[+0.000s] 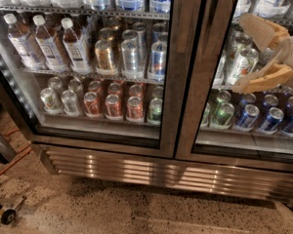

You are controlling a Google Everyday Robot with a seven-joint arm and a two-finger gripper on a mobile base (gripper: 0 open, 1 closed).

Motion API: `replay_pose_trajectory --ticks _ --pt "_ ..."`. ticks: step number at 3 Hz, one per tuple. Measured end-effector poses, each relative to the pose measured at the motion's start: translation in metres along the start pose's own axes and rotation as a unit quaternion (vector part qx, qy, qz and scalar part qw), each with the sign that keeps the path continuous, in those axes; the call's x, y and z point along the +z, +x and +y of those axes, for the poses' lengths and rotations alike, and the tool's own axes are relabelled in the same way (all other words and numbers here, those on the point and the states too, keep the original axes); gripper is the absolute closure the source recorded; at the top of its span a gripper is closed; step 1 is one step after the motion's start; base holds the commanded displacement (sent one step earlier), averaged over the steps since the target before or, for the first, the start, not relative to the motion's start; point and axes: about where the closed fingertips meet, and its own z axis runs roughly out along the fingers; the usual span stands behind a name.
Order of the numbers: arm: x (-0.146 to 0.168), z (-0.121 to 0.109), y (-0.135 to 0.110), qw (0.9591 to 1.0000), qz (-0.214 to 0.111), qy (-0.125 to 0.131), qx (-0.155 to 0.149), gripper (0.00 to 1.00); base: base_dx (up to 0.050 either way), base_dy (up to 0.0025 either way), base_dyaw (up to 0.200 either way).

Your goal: Open right fridge door

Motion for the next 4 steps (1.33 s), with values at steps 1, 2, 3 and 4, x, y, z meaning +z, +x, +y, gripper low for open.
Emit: replay_pose_trajectory --ticks 1,2,3,4 --pt "0.0 0.0 0.0 1.0 0.0 0.0 0.0 0.0 0.0 0.0 0.198" --pt "0.0 0.0 0.0 1.0 0.0 0.0 0.0 0.0 0.0 0.0 0.0" --pt "0.0001 0.0 0.0 1.0 0.0 0.0 0.0 0.19 0.0 0.0 0.0" --pt "0.0001 0.0 0.0 1.0 0.0 0.0 0.0 0.42 0.0 0.0 0.0"
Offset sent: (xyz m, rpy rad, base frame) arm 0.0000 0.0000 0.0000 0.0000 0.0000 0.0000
